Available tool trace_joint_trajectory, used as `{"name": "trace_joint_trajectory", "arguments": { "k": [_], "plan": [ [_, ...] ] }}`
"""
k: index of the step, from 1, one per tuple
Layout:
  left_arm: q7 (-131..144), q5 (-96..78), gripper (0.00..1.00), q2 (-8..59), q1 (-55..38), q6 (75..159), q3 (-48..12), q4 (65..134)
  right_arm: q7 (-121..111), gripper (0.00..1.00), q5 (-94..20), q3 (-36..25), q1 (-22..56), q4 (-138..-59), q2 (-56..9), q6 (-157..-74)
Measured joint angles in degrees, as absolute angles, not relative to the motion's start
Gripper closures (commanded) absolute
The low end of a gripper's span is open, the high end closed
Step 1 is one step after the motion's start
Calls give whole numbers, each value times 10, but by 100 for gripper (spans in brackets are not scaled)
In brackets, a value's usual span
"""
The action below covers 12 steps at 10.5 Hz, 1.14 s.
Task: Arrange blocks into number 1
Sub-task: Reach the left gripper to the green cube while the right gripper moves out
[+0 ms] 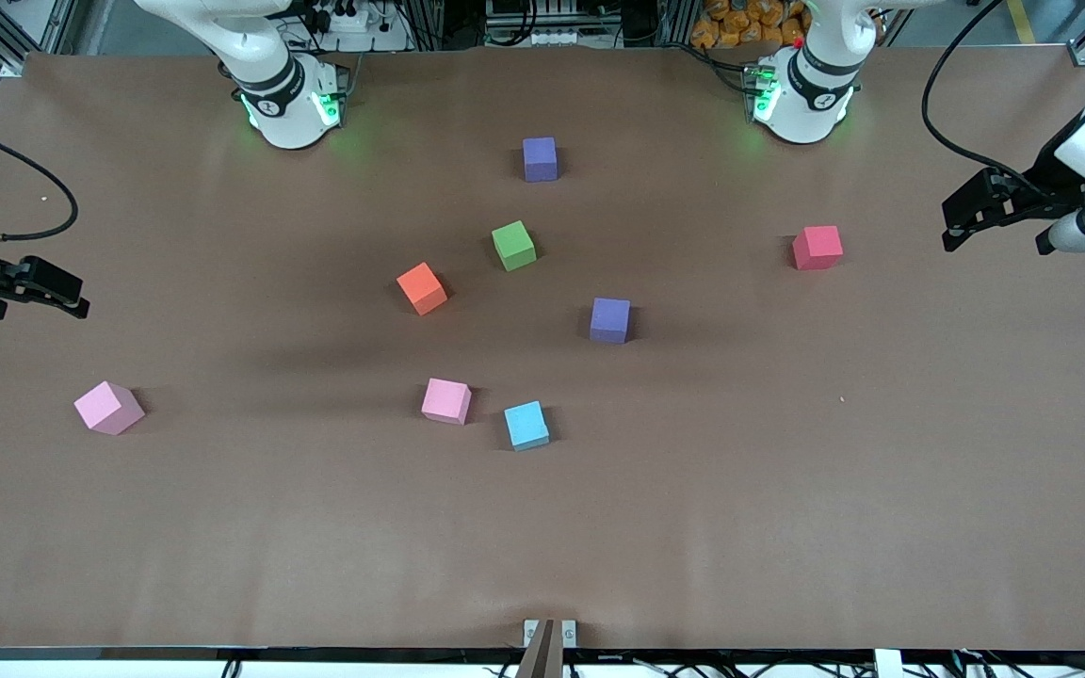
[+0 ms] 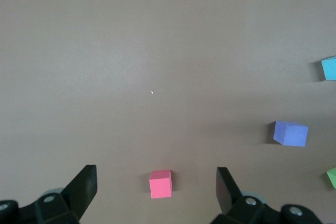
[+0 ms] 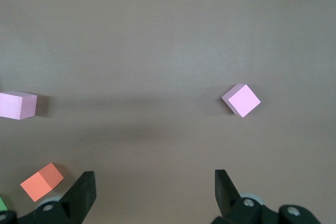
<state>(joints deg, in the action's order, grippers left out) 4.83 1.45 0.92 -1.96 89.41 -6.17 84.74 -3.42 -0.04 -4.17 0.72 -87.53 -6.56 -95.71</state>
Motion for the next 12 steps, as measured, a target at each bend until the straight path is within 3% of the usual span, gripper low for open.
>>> {"name": "trace_joint_trajectory", "arguments": {
  "k": [6, 12],
  "plan": [
    [48, 15, 0, 16, -23, 894, -70, 858, -34, 0, 0, -41, 7, -875, -66, -956],
    [207, 14, 0, 97, -66, 905, -159, 863, -34, 0, -1, -38, 8, -876, -66, -952]
  ]
}}
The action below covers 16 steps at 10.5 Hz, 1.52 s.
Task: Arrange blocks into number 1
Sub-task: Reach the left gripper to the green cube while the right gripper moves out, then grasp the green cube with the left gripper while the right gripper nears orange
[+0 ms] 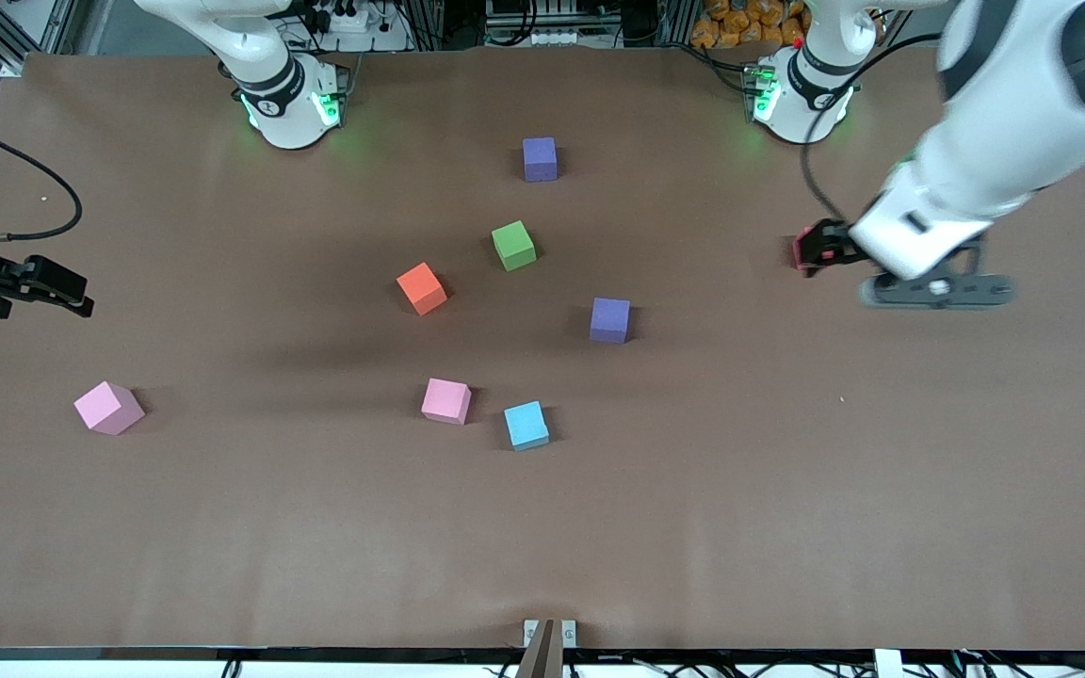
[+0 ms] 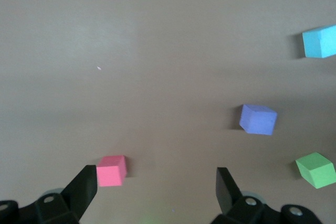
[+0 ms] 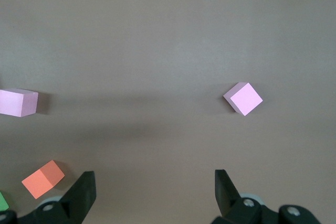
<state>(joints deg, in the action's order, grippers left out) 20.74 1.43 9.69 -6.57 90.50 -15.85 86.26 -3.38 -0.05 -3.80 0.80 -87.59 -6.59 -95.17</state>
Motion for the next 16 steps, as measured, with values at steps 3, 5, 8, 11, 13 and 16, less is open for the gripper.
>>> {"name": "trace_joint_trajectory", "arguments": {
  "k": [3, 5, 8, 11, 13, 16],
  "plan": [
    [305, 14, 0, 133, -132, 911, -161, 863, -34, 0, -1, -34, 19, -878, -67, -946],
    [391, 14, 0, 156, -193, 917, -163, 872, -33, 0, -1, -32, 36, -892, -67, -944],
    [511, 14, 0, 159, -270, 950, -174, 916, -30, 0, -9, -32, 53, -918, -69, -944],
    [665, 14, 0, 177, -337, 1072, -191, 980, -28, 0, -38, -34, 55, -961, -70, -944],
    [731, 14, 0, 231, -348, 1113, -190, 965, -28, 0, -41, -37, 55, -988, -70, -946],
    [811, 18, 0, 336, -364, 1174, -187, 896, -27, 0, -43, -36, 80, -1041, -72, -1000]
  ]
}}
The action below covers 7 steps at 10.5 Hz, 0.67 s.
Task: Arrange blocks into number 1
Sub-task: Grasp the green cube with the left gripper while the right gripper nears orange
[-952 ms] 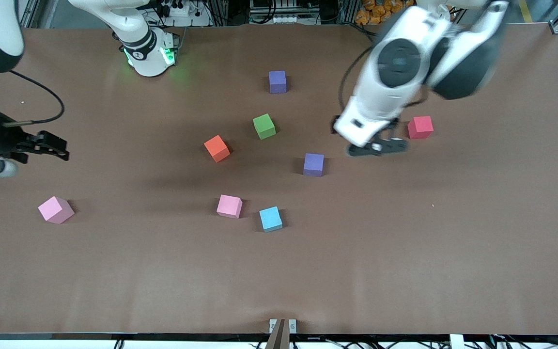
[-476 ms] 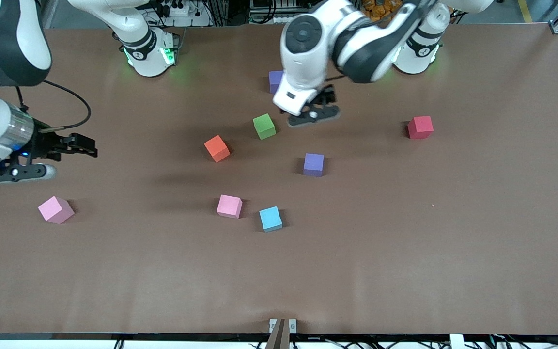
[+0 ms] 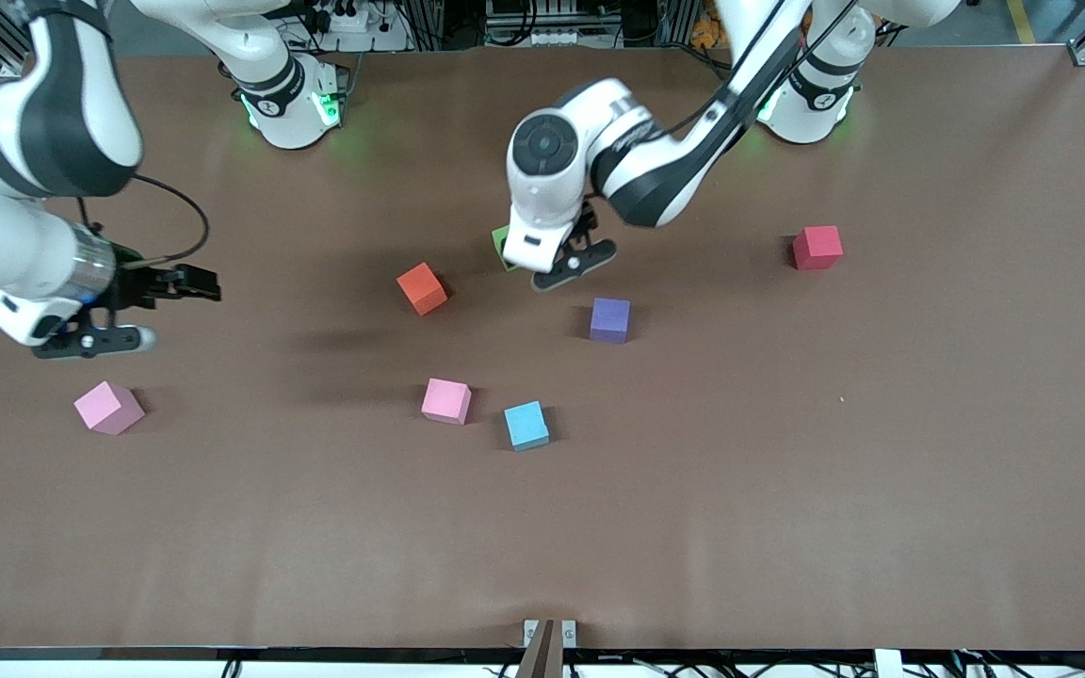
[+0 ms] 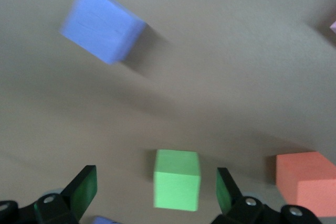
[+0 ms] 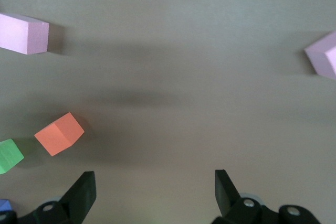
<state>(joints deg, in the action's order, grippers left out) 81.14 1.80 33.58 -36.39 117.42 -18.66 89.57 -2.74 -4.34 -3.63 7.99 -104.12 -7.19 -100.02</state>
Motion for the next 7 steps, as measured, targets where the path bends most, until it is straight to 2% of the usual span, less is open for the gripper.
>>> {"name": "trace_joint_trajectory", "arguments": {
  "k": [3, 5, 7],
  "plan": [
    [898, 62, 0, 394, -426, 1211, -184, 876, 12, 0, -65, -36, 93, -1114, -72, -1094],
    [905, 65, 0, 399, -445, 1211, -184, 875, 60, 0, -76, -36, 107, -1146, -74, -1148],
    [905, 65, 0, 401, -446, 1211, -182, 875, 76, 0, -77, -36, 123, -1154, -82, -1169]
  ]
}}
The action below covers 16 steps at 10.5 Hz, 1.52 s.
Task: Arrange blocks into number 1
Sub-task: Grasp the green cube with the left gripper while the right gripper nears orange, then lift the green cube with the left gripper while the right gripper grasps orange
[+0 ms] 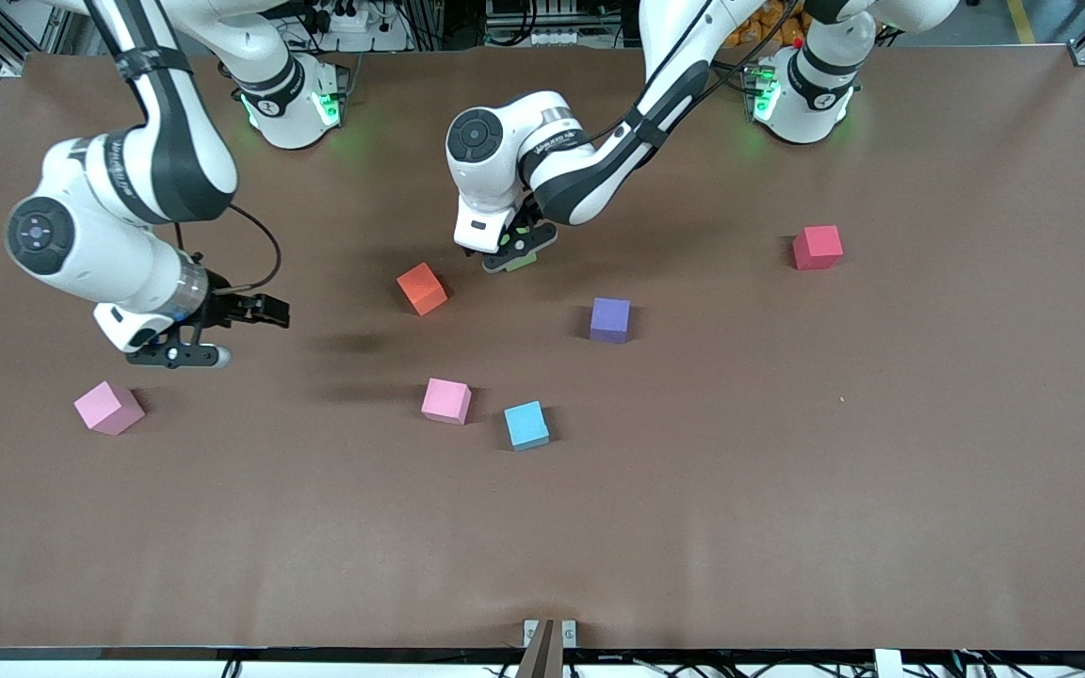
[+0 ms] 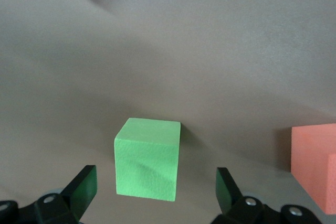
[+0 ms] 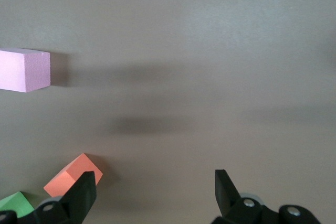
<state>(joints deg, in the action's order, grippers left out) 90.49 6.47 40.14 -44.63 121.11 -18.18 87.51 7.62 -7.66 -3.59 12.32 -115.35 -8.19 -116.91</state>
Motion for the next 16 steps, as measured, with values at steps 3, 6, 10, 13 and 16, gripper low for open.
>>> {"name": "trace_joint_trajectory", "arguments": {
  "k": [3, 6, 10, 13, 16],
  "plan": [
    [905, 65, 0, 422, -447, 1218, -180, 883, 78, 0, -77, -36, 152, -1158, -100, -1173],
    [905, 65, 0, 433, -460, 1273, -181, 916, 67, 0, -77, -35, 193, -1194, -100, -1173],
    [905, 65, 100, 437, -470, 1295, -180, 932, -27, 0, -77, -36, 200, -1259, -92, -1249],
    [902, 65, 100, 436, -457, 1297, -177, 932, -49, 0, -77, -35, 207, -1283, -78, -1293],
    [892, 93, 100, 430, -455, 1297, -180, 943, -49, 0, -77, -30, 242, -1289, -78, -1324]
  ]
}}
